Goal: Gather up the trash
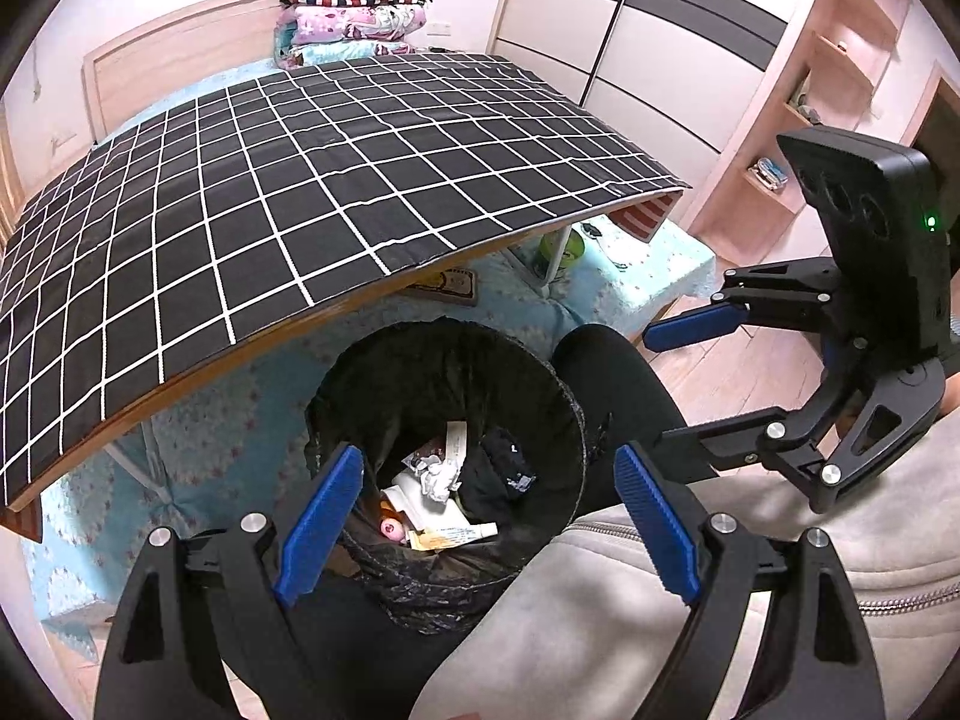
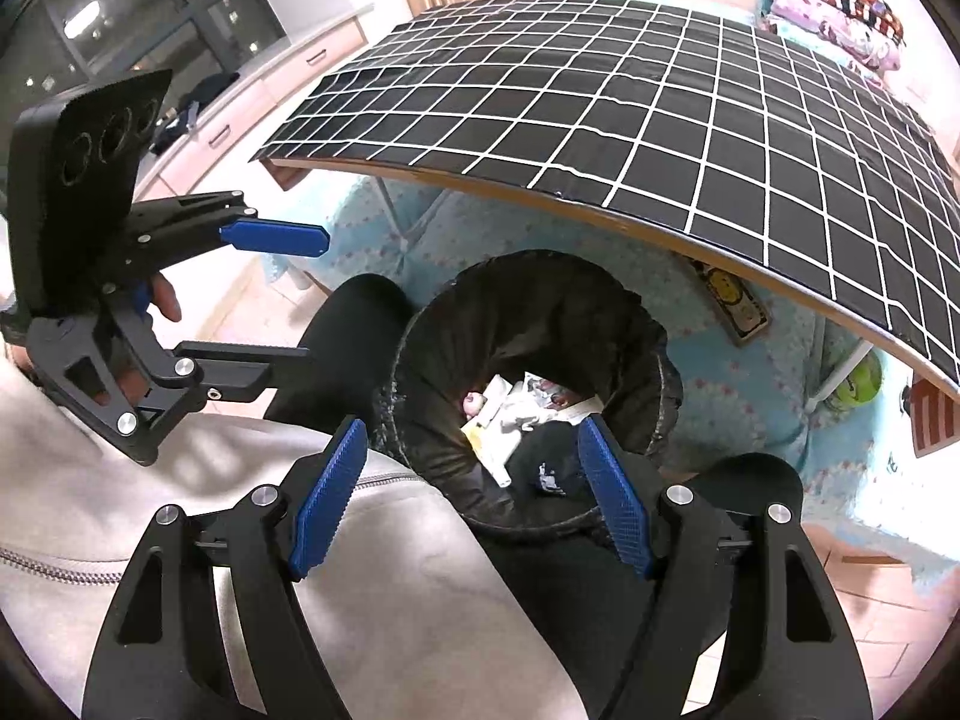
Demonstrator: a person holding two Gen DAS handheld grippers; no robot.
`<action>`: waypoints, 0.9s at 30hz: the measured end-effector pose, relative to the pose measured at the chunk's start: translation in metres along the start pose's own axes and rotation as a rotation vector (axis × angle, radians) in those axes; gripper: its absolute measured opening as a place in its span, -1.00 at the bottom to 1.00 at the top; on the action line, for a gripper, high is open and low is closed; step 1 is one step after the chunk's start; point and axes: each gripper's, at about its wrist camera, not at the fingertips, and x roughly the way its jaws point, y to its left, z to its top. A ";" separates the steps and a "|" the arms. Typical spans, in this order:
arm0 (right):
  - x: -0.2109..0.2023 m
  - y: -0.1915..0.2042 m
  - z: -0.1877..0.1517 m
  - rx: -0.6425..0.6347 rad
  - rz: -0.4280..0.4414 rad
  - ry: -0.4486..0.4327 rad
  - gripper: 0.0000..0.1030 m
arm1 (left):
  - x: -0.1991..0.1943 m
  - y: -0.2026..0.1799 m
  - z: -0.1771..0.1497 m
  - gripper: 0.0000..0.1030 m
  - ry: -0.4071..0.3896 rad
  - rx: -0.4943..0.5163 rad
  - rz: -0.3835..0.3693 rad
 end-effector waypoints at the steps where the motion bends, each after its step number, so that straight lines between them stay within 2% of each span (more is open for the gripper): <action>1: 0.000 0.000 0.000 -0.002 -0.002 0.002 0.41 | 0.000 -0.001 0.000 0.61 -0.003 0.005 -0.004; 27: 0.001 0.005 0.001 -0.019 -0.014 0.005 0.41 | 0.004 0.003 0.000 0.61 0.007 -0.016 0.004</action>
